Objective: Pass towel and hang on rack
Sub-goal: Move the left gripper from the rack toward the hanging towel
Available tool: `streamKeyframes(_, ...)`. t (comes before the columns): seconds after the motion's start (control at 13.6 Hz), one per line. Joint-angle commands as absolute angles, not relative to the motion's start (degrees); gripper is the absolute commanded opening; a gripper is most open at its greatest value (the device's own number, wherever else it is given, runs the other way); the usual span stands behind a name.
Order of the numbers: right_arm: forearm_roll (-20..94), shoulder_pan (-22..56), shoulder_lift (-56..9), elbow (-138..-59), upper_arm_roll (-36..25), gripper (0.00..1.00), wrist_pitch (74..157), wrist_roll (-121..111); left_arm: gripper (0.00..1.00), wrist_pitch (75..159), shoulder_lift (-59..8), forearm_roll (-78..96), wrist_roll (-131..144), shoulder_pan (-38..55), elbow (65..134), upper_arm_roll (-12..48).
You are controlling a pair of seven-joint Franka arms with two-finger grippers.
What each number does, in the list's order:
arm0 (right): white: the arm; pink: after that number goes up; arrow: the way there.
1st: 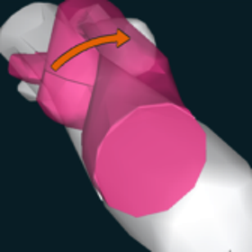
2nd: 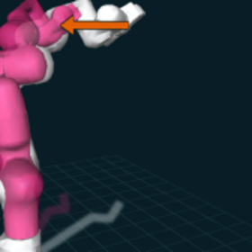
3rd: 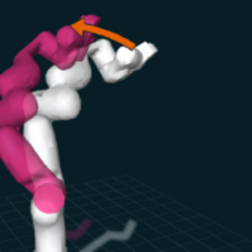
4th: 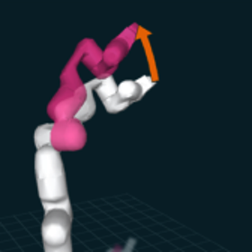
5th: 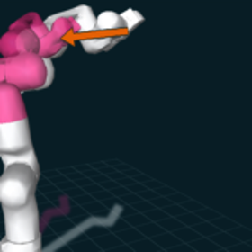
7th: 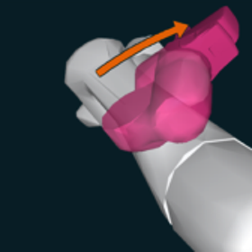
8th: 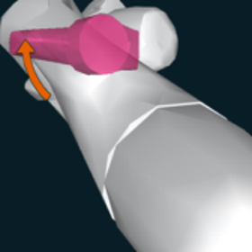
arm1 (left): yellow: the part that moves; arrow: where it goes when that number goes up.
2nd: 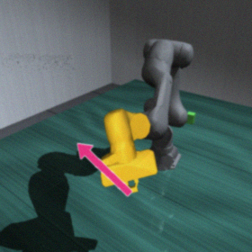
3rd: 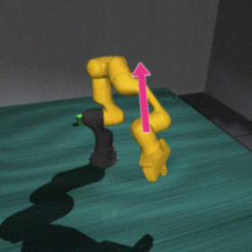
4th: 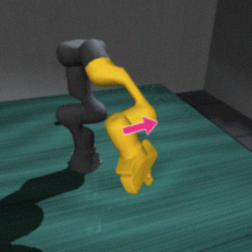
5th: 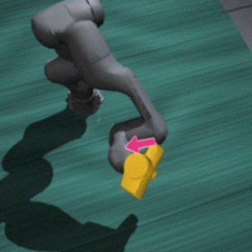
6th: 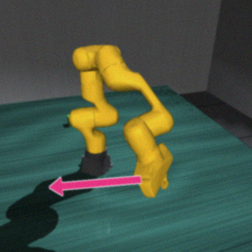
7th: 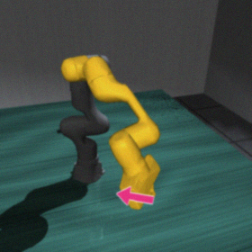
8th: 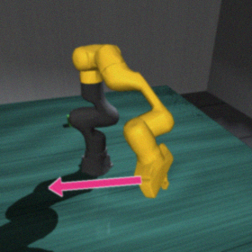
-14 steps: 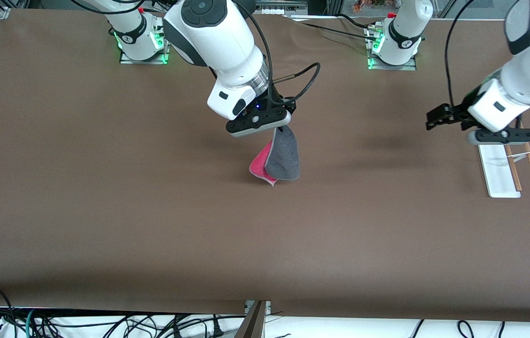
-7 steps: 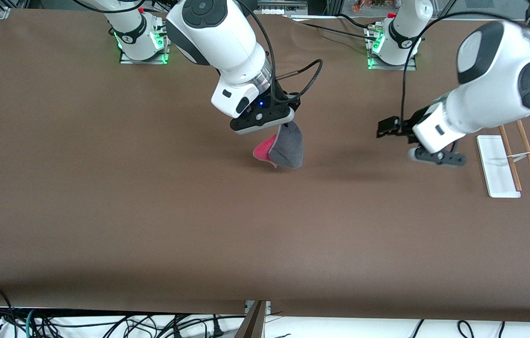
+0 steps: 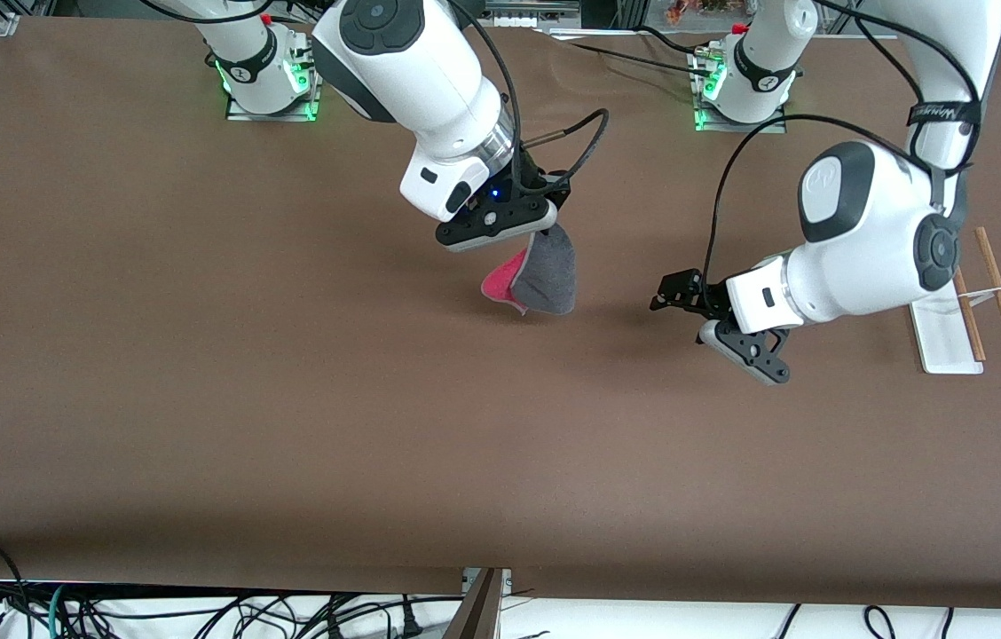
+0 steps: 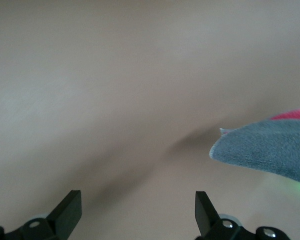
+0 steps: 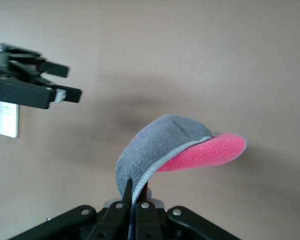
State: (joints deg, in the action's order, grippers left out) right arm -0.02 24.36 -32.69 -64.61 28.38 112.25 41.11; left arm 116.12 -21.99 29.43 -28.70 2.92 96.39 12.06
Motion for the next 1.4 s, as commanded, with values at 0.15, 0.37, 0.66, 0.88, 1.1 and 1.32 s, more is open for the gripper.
streamKeyframes(0.15, 1.67, 24.61, -32.96, -62.32, 28.56, 0.0, 112.06, 41.92, 1.0, 118.56, -29.17, 40.42, -55.78, 0.62, 94.75, 12.22)
streamKeyframes(0.37, 2.02, 24.61, -33.05, -61.96, 28.56, 0.0, 112.15, 42.62, 1.0, 118.56, -30.41, 47.09, -60.19, 1.58, 96.58, 12.3)
streamKeyframes(0.66, 6.59, 24.43, -33.05, -61.96, 28.39, 0.0, 114.96, 42.63, 1.0, 120.93, -25.86, 48.52, -68.54, 5.71, 100.62, 12.74)
streamKeyframes(0.88, 6.68, 24.35, -33.05, -61.96, 28.48, 0.0, 114.96, 42.63, 1.0, 122.26, -23.65, 48.25, -77.12, 5.54, 103.79, 13.97)
streamKeyframes(1.1, 6.77, 24.17, -32.96, -61.96, 28.56, 0.0, 114.87, 42.63, 1.0, 121.99, -22.15, 48.34, -88.73, 2.13, 107.04, 13.89)
streamKeyframes(1.32, 6.77, 24.08, -32.87, -61.96, 28.56, 0.0, 114.87, 42.54, 1.0, 121.64, -21.54, 48.34, -94.22, 1.05, 108.19, 13.97)
